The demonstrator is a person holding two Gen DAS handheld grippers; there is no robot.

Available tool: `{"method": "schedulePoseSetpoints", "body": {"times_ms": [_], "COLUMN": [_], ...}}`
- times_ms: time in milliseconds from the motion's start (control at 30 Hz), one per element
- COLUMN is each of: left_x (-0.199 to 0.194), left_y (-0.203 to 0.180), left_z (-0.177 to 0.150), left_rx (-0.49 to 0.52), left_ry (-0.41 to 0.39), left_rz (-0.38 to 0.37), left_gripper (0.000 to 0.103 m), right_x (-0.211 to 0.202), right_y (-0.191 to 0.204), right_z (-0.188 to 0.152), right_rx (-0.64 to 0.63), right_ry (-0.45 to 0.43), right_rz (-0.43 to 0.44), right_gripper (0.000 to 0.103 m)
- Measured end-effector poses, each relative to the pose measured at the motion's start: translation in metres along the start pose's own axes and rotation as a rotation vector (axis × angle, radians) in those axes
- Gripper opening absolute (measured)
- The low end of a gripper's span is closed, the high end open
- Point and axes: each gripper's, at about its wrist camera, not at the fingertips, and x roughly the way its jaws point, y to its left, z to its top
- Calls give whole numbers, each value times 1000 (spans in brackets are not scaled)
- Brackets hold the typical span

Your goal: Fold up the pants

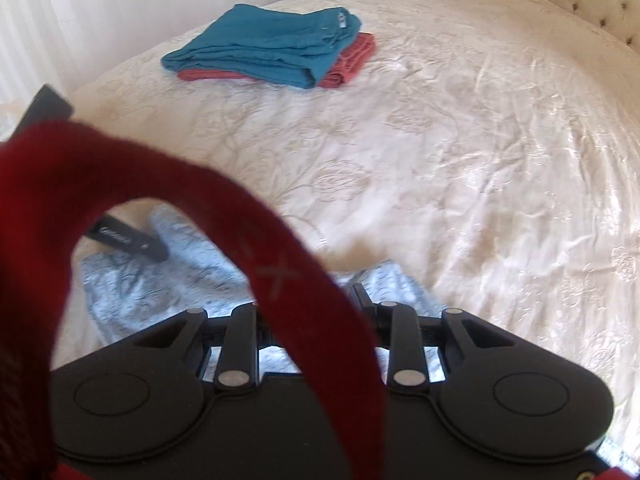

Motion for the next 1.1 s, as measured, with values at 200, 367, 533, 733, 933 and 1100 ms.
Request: {"method": "schedulePoseSetpoints", "body": {"times_ms": [200,367,533,733,933,1100], "left_x": [1,1,0,-2,-28,-41], "left_y": [-5,-3,3,3,-16,-39], "left_z": [3,3,2,2,1,-16], "left_rx": [14,-11,-38,-31,57,137], "left_ry": [7,2,0,-2,-59,-83], "left_rz": [32,24,13,26,65,9], "left_gripper": [10,10,10,10,11,11], "right_x": [38,52,43,61,9,-25], "right_y": [-34,-43,-40,-48,-46,-26], "right_z": [14,5,0,1,-7,-46], "right_rx": [41,69,77,186,193,196], "right_ry": [57,202,135,137,15,74], "right_rz": [-3,98,135,74,10,64], "right_gripper": [40,37,11,18,26,26]}}
